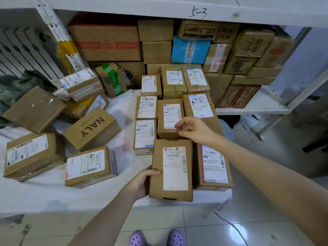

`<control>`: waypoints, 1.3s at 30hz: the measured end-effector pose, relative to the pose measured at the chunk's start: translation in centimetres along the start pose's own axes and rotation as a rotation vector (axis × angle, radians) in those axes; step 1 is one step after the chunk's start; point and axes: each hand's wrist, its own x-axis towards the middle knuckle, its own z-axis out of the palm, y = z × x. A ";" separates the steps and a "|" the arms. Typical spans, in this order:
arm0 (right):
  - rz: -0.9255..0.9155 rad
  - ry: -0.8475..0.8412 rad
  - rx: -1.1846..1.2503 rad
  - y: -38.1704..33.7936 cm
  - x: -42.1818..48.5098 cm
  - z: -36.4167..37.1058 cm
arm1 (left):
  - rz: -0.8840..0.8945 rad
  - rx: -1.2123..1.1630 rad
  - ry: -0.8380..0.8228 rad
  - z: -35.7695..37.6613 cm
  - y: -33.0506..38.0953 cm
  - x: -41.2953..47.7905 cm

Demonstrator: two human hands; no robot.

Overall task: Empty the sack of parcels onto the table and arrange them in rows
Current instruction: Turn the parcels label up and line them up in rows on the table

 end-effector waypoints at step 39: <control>0.500 0.170 -0.916 2.9 2.0 1.1 | 0.319 0.711 0.786 -0.3 7.7 3.5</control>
